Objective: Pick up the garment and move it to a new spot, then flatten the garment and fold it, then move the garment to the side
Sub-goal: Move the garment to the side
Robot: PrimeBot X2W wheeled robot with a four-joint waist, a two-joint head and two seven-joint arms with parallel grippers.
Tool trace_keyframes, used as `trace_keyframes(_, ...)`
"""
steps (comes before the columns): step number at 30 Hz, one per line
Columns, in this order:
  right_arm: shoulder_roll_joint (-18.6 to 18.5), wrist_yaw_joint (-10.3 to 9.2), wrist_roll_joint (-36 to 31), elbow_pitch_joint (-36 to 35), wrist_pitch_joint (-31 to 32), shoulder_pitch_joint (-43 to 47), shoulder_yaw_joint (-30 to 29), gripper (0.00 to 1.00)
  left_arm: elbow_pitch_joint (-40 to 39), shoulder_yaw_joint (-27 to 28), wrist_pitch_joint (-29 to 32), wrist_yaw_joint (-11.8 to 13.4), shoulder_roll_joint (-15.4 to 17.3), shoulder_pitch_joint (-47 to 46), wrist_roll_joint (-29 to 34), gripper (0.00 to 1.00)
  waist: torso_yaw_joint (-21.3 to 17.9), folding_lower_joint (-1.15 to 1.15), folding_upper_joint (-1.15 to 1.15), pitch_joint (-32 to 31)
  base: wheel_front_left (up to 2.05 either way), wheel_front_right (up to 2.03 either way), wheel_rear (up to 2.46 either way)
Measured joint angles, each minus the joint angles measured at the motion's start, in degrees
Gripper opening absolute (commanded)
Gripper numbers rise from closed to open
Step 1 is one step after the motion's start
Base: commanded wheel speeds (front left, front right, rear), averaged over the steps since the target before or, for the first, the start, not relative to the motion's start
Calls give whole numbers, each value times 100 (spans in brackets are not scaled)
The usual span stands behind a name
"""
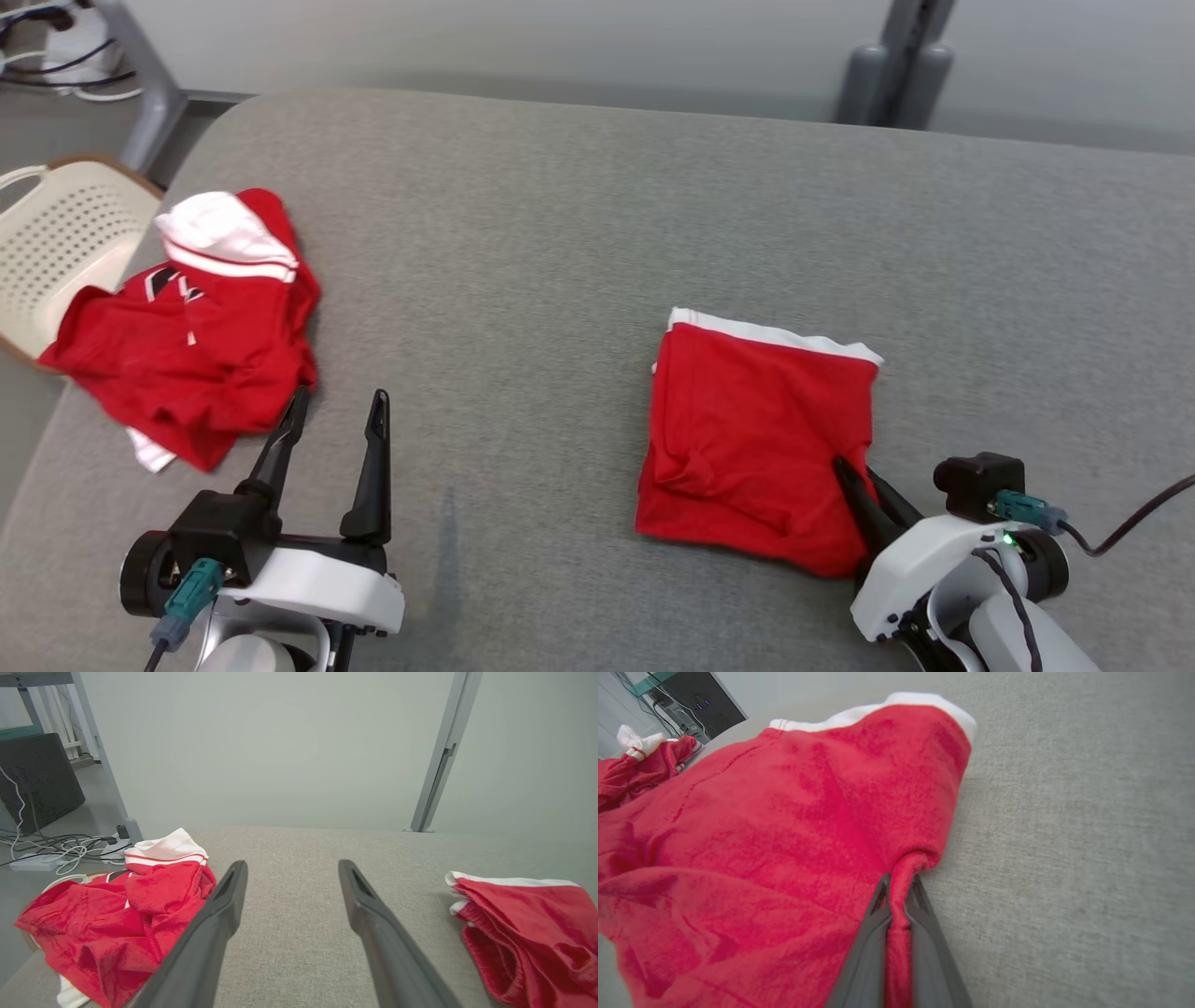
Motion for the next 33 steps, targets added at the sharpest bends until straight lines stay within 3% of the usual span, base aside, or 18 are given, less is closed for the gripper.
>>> trace_keyframes(12, -730, 0, 409, 132, -175, -792, 1151, 0, -557, -43, 115, 45, 298, -85, 196, 100, -1276, 0, 0, 142, 0, 0, 0)
trace_keyframes(22, -1356, 0, 926, 732, -604, -2073, 1470, 0, -1361, -345, 698, -68, 623, -627, 601, 100, -2548, 0, 0, 601, 0, 0, 0)
trace_keyframes(27, -1697, 0, 1058, 1224, -775, -2906, 1552, 0, -1797, -486, 1040, -199, 771, -1096, 816, 100, -2830, 0, 0, 1154, 0, 0, 0)
trace_keyframes(33, -2298, 0, 1014, 2051, -859, -3574, 1555, 0, -2161, -587, 1301, -296, 859, -1451, 956, 100, -2875, 0, 0, 1745, 0, 0, 0)
